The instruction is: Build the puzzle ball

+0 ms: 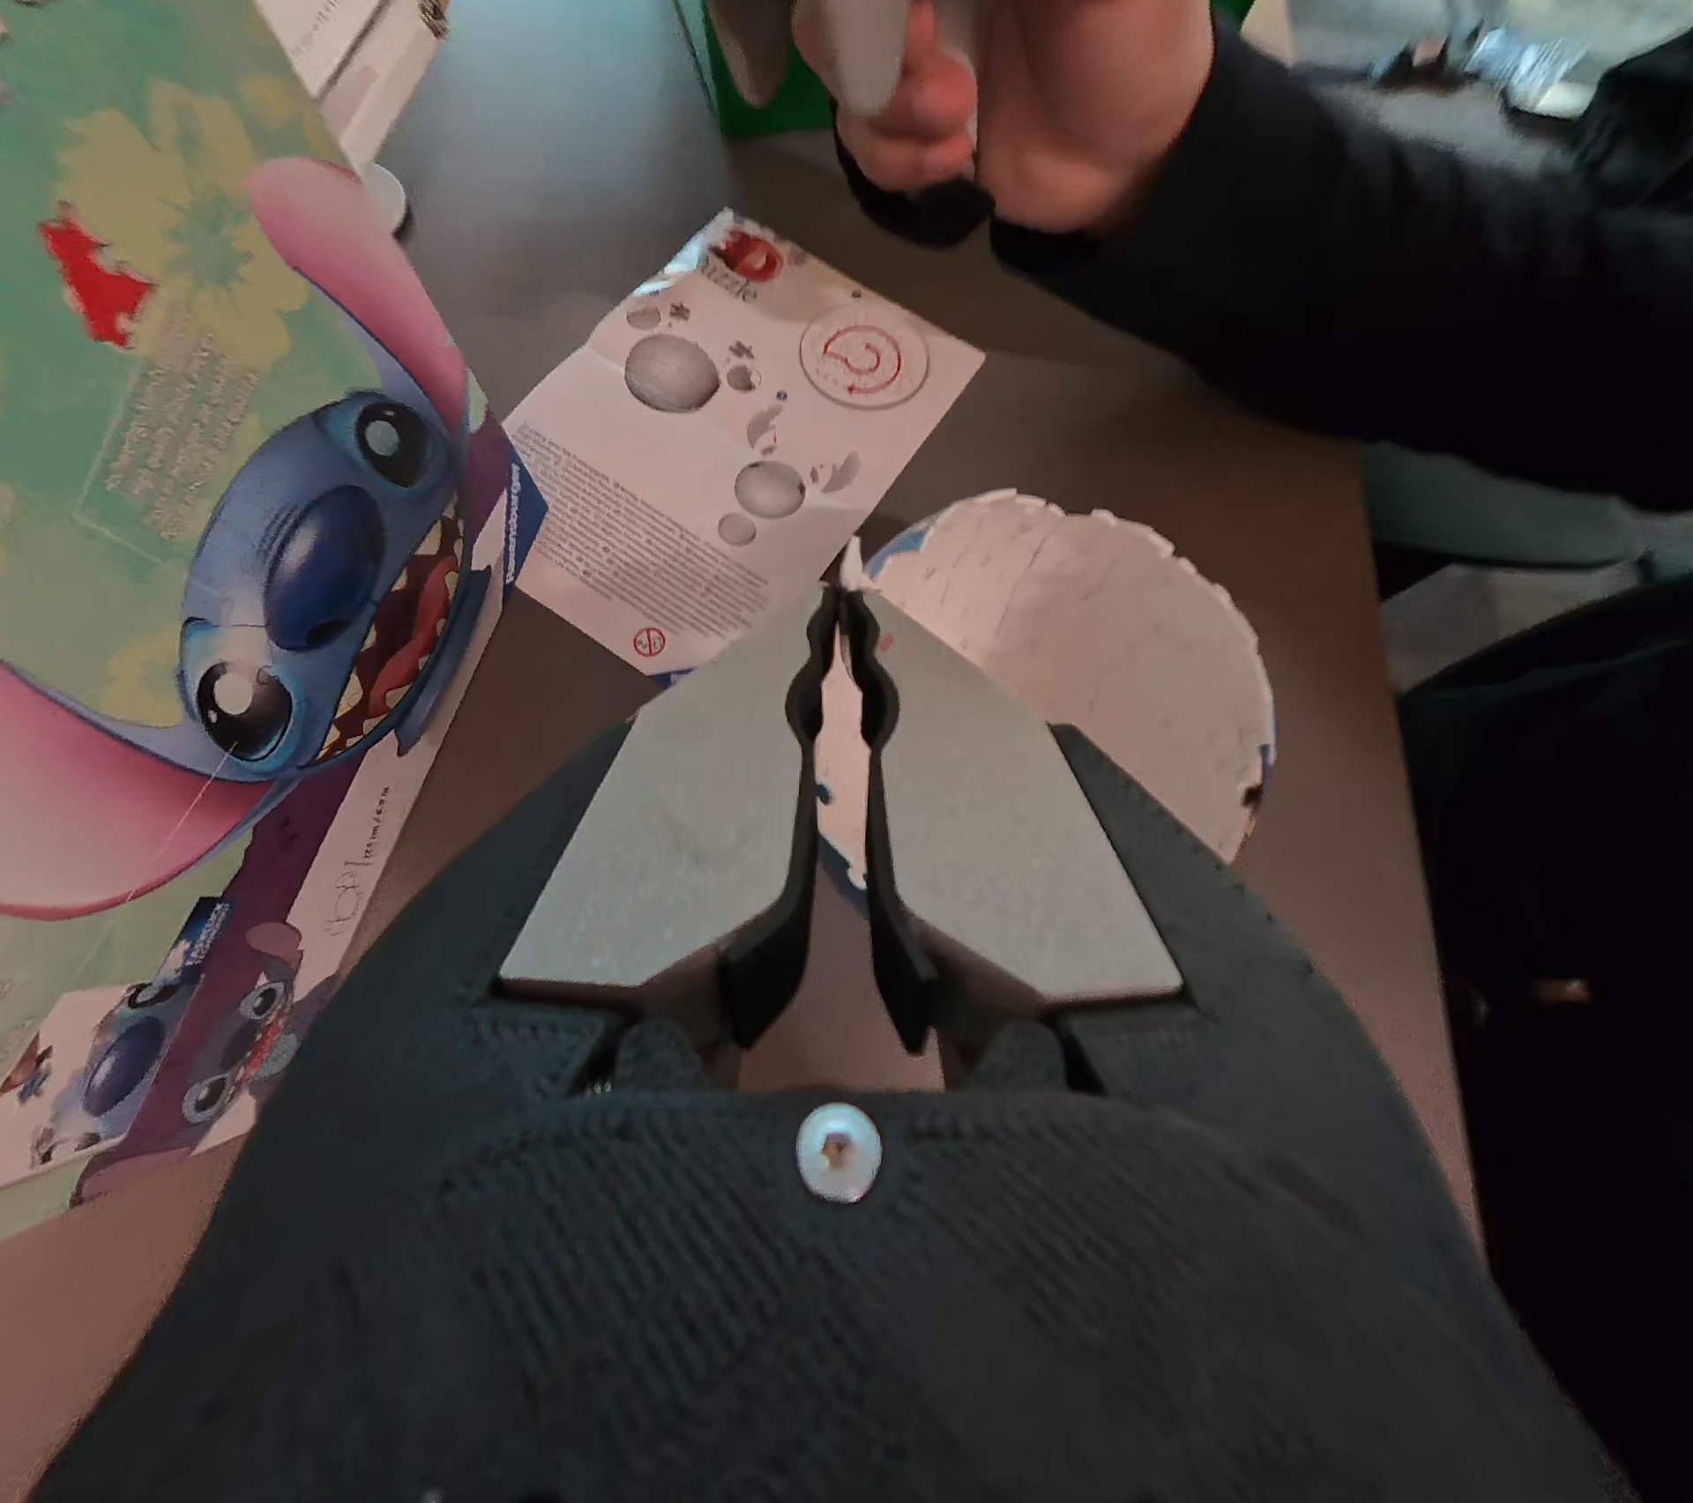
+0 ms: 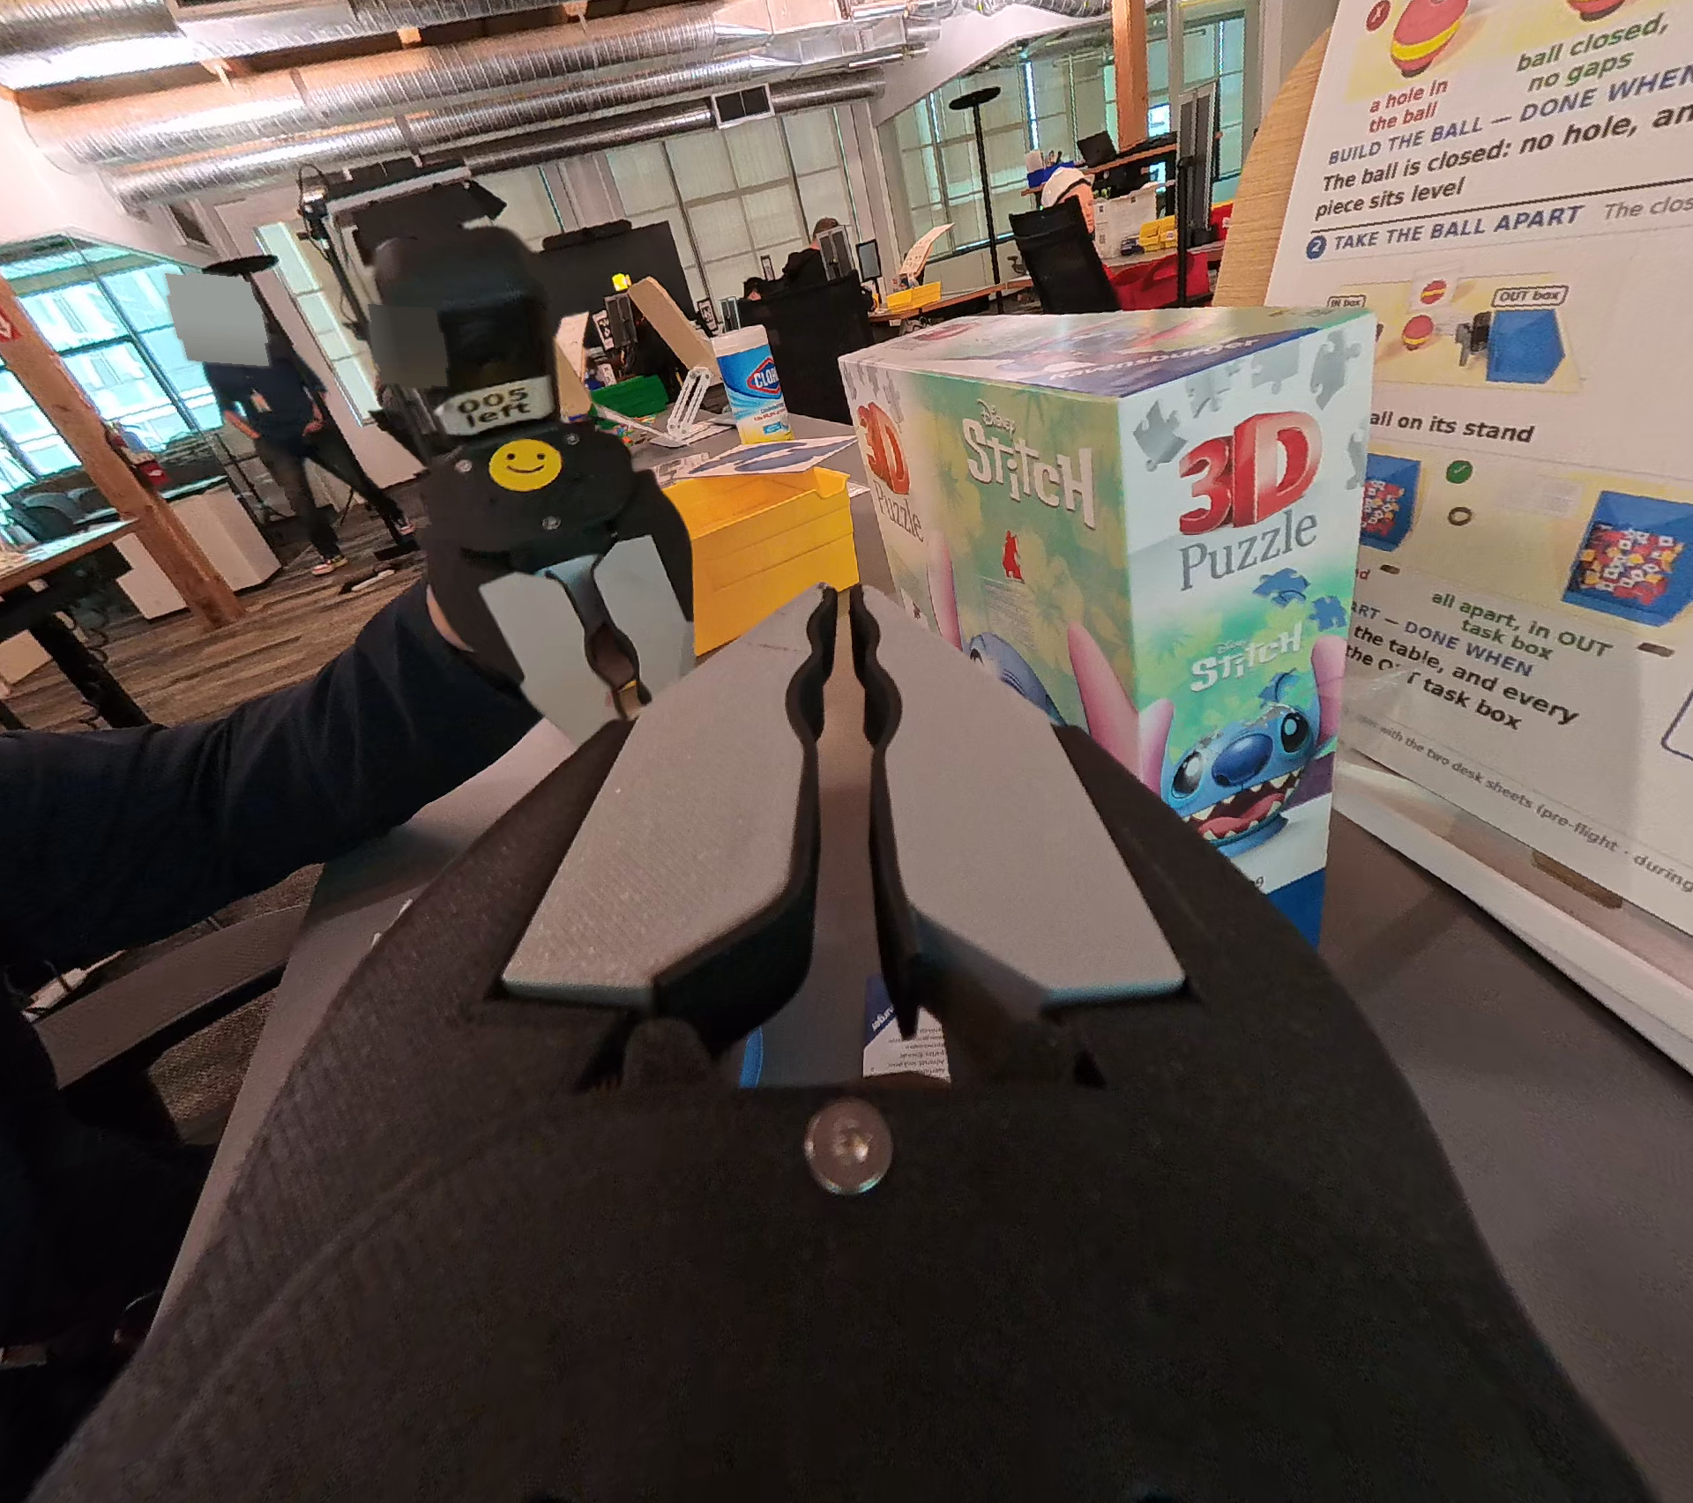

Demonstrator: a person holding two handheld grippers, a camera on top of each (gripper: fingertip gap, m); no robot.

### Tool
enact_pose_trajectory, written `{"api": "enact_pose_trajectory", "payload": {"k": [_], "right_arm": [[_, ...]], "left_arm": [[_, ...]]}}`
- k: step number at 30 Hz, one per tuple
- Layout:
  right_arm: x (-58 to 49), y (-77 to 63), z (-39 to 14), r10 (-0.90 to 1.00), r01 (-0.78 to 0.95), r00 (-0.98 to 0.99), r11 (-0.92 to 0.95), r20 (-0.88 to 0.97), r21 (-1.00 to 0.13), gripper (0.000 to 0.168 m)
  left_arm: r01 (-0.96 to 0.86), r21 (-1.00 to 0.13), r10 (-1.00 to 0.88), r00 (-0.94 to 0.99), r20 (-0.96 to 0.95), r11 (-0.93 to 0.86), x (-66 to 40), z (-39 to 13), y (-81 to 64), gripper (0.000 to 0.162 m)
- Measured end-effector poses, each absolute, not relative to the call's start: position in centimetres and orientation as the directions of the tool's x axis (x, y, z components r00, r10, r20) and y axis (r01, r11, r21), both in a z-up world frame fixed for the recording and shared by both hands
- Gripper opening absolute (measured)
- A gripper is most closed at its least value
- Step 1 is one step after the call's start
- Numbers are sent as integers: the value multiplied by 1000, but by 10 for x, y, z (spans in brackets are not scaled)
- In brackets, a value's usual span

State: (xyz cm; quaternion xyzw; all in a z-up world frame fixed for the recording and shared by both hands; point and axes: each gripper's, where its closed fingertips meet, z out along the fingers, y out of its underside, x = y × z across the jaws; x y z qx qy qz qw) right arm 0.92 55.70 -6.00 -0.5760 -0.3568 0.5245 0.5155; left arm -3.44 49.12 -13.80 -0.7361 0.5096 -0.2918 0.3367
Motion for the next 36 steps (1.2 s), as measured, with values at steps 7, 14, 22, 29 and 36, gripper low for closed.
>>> {"api": "enact_pose_trajectory", "payload": {"k": [7, 14, 22, 29, 36], "right_arm": [[-7, 529, -59, 980, -59, 66, -184, -188, -981, 0], [-44, 483, -78, 996, 122, -45, -65, -71, -990, 8], [-48, 482, -74, 999, 97, -6, -47, -48, -994, 0], [-35, 491, -65, 995, 38, -11, -99, -100, -994, 0], [-35, 488, -64, 995, 24, -34, -97, -98, -995, 3]], "left_arm": [[-236, -935, -929, 322, 181, -264, -46, -74, 503, 0], [-32, -946, -907, 295, 300, -323, -55, -45, 508, 0], [-45, -939, -908, 273, 317, -341, -47, -52, 506, 0], [-27, -944, -917, 245, 314, -330, -45, -48, 503, 0], [-32, -962, -935, 245, 255, -271, -44, -40, 496, 0]]}}
